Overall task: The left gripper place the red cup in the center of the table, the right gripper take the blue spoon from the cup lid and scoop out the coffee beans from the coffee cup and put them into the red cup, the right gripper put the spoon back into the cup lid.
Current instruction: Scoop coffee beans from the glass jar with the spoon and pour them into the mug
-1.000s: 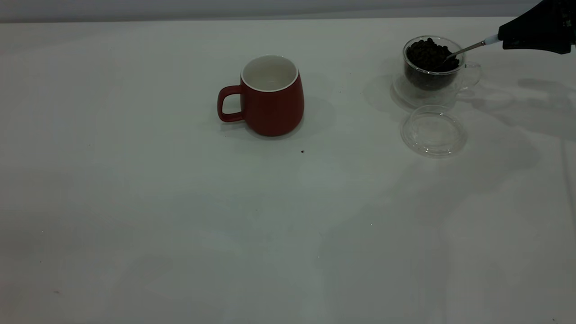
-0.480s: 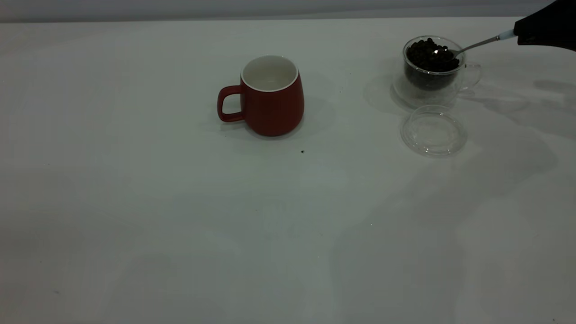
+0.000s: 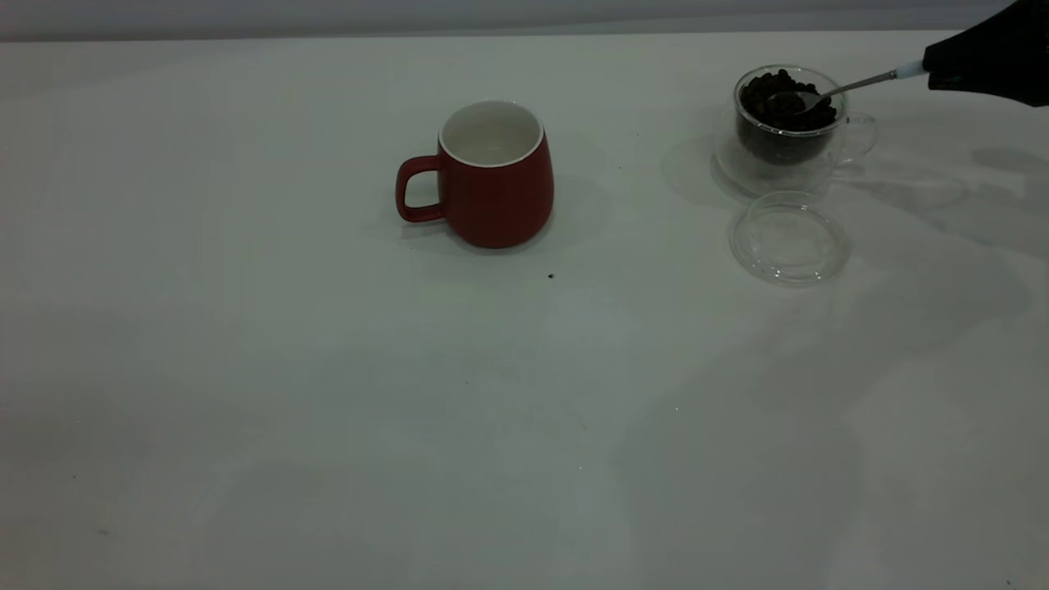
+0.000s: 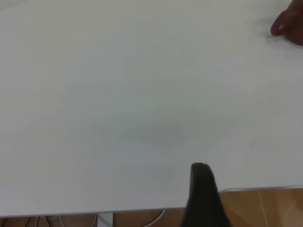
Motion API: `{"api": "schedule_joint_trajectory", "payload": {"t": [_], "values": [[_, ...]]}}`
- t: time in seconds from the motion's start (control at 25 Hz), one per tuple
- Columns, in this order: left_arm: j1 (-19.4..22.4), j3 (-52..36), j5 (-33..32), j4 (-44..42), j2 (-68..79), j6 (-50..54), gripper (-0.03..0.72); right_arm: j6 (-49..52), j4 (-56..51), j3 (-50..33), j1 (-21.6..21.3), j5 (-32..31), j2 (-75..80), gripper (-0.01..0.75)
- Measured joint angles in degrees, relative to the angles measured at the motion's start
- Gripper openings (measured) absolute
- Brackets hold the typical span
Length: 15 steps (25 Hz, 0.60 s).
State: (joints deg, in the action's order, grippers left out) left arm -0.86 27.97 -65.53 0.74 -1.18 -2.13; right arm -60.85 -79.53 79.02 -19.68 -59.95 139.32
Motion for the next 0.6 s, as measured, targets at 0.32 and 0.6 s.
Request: {"api": "schedule_joint_trajectory", "payload": {"t": [0.32, 0.6], "values": [[0.06, 0.0, -0.07, 0.0, 0.0, 0.0, 0.587, -0.18, -2.94, 0.06, 0.0, -1.4, 1.81, 0.109], [0.06, 0.0, -0.02, 0.0, 0.0, 0.0, 0.587, -0.19, -4.27, 0.19, 0.0, -2.27, 1.92, 0.109]]}}
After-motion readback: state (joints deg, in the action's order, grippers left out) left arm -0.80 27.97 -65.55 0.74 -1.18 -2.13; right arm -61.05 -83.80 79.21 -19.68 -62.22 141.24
